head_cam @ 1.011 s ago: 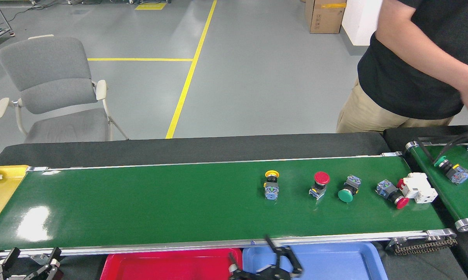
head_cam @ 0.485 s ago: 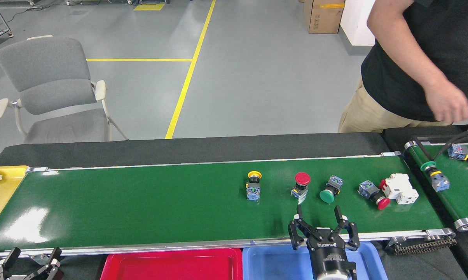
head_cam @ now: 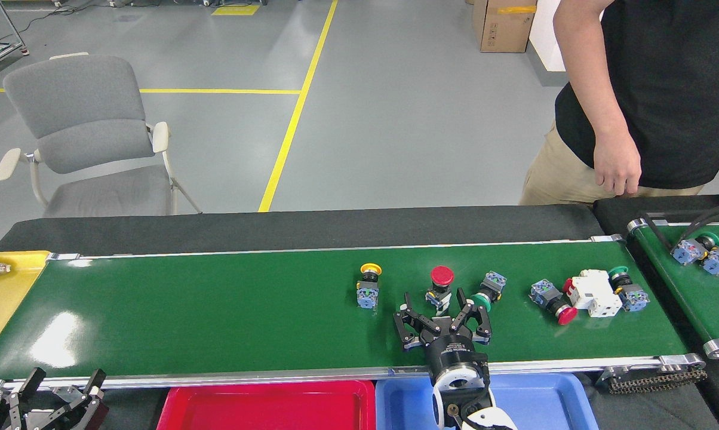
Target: Pick switch part from conveyor to tray
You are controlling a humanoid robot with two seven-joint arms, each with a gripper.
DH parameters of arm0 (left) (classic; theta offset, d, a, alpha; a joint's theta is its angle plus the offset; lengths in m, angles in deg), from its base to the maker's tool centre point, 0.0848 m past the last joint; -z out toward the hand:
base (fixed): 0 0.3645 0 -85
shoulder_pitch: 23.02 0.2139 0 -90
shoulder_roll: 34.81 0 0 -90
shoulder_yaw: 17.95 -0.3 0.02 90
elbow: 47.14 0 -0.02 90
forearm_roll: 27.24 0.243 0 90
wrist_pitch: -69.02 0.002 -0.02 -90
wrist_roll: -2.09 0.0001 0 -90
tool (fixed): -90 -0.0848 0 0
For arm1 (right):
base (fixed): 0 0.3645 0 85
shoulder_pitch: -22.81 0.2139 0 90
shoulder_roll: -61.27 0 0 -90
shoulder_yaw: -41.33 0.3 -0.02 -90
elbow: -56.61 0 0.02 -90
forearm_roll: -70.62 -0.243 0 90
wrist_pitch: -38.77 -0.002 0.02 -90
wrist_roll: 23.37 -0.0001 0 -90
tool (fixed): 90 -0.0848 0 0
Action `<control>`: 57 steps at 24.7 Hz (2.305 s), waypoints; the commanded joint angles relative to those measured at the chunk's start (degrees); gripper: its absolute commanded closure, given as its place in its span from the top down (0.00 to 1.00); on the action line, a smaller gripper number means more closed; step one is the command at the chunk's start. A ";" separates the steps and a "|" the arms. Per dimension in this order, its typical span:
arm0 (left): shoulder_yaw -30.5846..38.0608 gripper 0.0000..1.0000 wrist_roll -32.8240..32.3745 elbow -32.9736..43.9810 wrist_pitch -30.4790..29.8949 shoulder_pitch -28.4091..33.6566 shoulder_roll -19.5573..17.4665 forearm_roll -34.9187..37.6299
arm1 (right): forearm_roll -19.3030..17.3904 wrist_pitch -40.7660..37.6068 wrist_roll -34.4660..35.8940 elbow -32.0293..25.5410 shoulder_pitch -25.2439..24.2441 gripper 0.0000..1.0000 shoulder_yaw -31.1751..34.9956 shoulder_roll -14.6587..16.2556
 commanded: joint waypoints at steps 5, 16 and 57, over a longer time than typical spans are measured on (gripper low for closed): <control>-1.95 1.00 0.02 0.24 -0.12 -1.40 -1.14 0.06 | -0.31 -0.15 0.02 4.68 4.20 0.36 -0.91 -0.48; -2.83 1.00 0.02 0.42 -0.03 -1.22 -1.22 0.06 | -0.31 -0.77 0.29 0.37 3.41 0.02 -6.71 -0.13; -30.60 1.00 -8.86 -15.31 13.33 -22.23 -1.84 0.24 | 2.41 0.55 -2.44 -5.25 -3.53 1.00 -5.48 0.14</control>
